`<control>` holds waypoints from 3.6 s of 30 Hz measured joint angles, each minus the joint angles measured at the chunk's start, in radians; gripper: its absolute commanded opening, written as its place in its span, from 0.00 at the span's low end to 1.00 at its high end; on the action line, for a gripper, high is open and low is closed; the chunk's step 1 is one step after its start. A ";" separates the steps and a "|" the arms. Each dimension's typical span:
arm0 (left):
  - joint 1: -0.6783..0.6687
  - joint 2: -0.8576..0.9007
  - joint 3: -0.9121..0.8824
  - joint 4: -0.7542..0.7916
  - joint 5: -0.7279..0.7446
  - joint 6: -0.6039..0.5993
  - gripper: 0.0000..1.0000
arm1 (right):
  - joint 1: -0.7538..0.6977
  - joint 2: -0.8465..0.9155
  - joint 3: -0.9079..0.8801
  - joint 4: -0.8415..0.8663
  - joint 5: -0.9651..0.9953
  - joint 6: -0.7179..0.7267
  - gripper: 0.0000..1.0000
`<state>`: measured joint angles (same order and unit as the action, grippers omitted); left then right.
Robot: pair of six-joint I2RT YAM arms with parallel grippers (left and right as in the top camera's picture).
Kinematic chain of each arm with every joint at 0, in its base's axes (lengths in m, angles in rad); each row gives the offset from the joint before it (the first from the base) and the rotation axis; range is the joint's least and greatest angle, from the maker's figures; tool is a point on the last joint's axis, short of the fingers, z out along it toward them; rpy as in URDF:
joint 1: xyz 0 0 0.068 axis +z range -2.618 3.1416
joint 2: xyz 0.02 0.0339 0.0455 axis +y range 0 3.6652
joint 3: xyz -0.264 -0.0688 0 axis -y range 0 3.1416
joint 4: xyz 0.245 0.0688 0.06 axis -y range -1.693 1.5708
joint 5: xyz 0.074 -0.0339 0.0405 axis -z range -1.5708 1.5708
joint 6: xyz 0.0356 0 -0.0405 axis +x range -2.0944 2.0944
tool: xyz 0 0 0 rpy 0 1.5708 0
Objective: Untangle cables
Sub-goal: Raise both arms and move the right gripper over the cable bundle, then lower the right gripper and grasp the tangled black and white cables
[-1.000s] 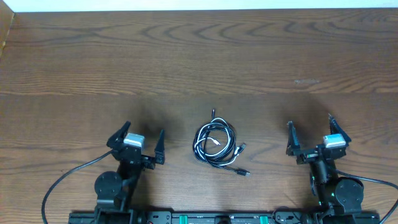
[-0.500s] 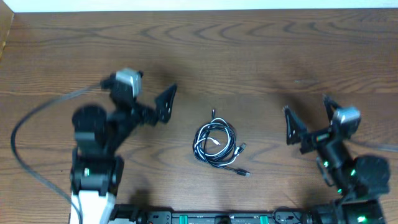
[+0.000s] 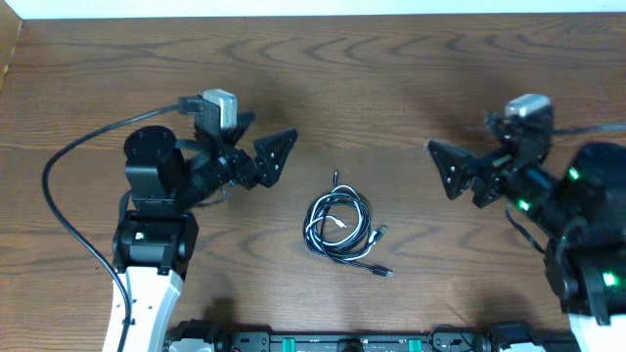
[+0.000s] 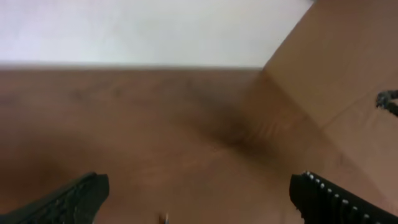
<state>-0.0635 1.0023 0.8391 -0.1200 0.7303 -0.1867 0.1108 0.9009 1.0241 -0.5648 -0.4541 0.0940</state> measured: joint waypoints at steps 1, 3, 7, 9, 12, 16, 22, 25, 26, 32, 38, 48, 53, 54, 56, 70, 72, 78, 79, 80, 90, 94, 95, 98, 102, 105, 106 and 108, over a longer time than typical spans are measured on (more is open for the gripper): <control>0.000 0.000 0.002 -0.054 -0.023 0.004 0.98 | 0.000 0.034 0.003 -0.050 0.009 0.003 0.99; 0.000 0.000 0.003 -0.153 -0.068 0.019 0.98 | 0.000 0.103 0.003 -0.130 0.033 0.006 0.99; 0.000 0.001 0.003 -0.314 -0.157 0.055 0.98 | 0.000 0.274 0.002 -0.242 0.066 0.025 0.99; 0.000 0.001 0.003 -0.350 -0.199 0.064 0.98 | 0.006 0.338 0.002 -0.264 0.073 0.036 0.99; 0.000 0.001 0.003 -0.356 -0.248 0.073 0.98 | 0.055 0.402 0.002 -0.274 0.086 0.042 0.99; 0.000 0.001 0.003 -0.356 -0.275 0.081 0.98 | 0.192 0.469 0.002 -0.264 0.117 0.047 0.99; 0.000 0.001 0.003 -0.356 -0.275 0.083 0.98 | 0.363 0.535 0.002 -0.185 0.140 0.048 0.99; 0.000 0.001 0.003 -0.356 -0.257 0.083 0.98 | 0.396 0.536 0.002 -0.148 0.142 0.040 0.78; 0.000 0.001 0.003 -0.355 -0.253 0.083 0.98 | 0.402 0.537 0.002 -0.135 0.145 0.035 0.77; 0.000 0.001 0.003 -0.351 -0.234 0.083 0.98 | 0.414 0.583 0.002 -0.117 0.201 0.023 0.67; 0.000 0.001 0.003 -0.351 -0.231 0.083 0.98 | 0.418 0.710 0.002 -0.103 0.242 0.018 0.68; 0.000 0.002 0.003 -0.350 -0.231 0.084 0.98 | 0.450 0.759 0.001 -0.069 0.254 0.003 0.64; 0.000 0.011 0.003 -0.350 -0.231 0.083 0.98 | 0.464 0.796 0.001 -0.054 0.254 0.000 0.60; 0.000 0.013 0.003 -0.350 -0.231 0.083 0.98 | 0.465 0.804 0.001 -0.050 0.254 0.000 0.60; 0.000 0.015 0.003 -0.350 -0.231 0.084 0.98 | 0.465 0.812 0.001 -0.040 0.255 0.000 0.60; 0.000 0.017 0.003 -0.350 -0.231 0.083 0.98 | 0.465 0.813 0.001 0.024 0.268 0.000 0.54; 0.000 0.017 0.003 -0.350 -0.231 0.084 0.98 | 0.465 0.813 0.001 0.026 0.269 0.000 0.54; 0.000 0.017 0.003 -0.343 -0.231 0.084 0.98 | 0.465 0.839 0.001 0.019 0.271 0.000 0.53; 0.000 0.017 0.003 -0.338 -0.231 0.084 0.98 | 0.465 0.848 0.001 0.016 0.272 0.000 0.52; 0.000 0.017 0.003 -0.330 -0.231 0.084 0.98 | 0.465 0.856 0.001 0.015 0.272 0.000 0.52; 0.000 0.017 0.003 -0.235 -0.232 0.084 0.98 | 0.465 0.873 0.000 0.012 0.272 -0.009 0.20; 0.000 0.017 0.003 -0.235 -0.232 0.083 0.98 | 0.467 0.873 0.000 0.017 0.272 -0.010 0.02; 0.000 0.017 0.003 -0.235 -0.232 0.084 0.98 | 0.467 0.873 0.000 0.019 0.271 -0.011 0.01; 0.000 0.019 0.003 -0.235 -0.232 0.084 0.98 | 0.469 0.873 0.000 0.029 0.272 -0.008 0.01; 0.000 0.019 0.003 -0.235 -0.232 0.084 0.98 | 0.470 0.873 0.000 0.036 0.272 -0.008 0.01; 0.000 0.019 0.003 -0.235 -0.232 0.084 0.98 | 0.469 0.873 0.000 0.040 0.272 -0.008 0.01; 0.000 0.019 0.003 -0.235 -0.232 0.084 0.98 | 0.470 0.873 0.000 0.043 0.272 -0.008 0.01; 0.000 0.019 0.003 -0.235 -0.232 0.084 0.98 | 0.470 0.873 0.000 0.053 0.272 -0.007 0.01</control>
<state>-0.0635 1.0214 0.8425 -0.3553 0.4988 -0.1032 0.5804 1.7737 1.0237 -0.5117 -0.1818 0.0868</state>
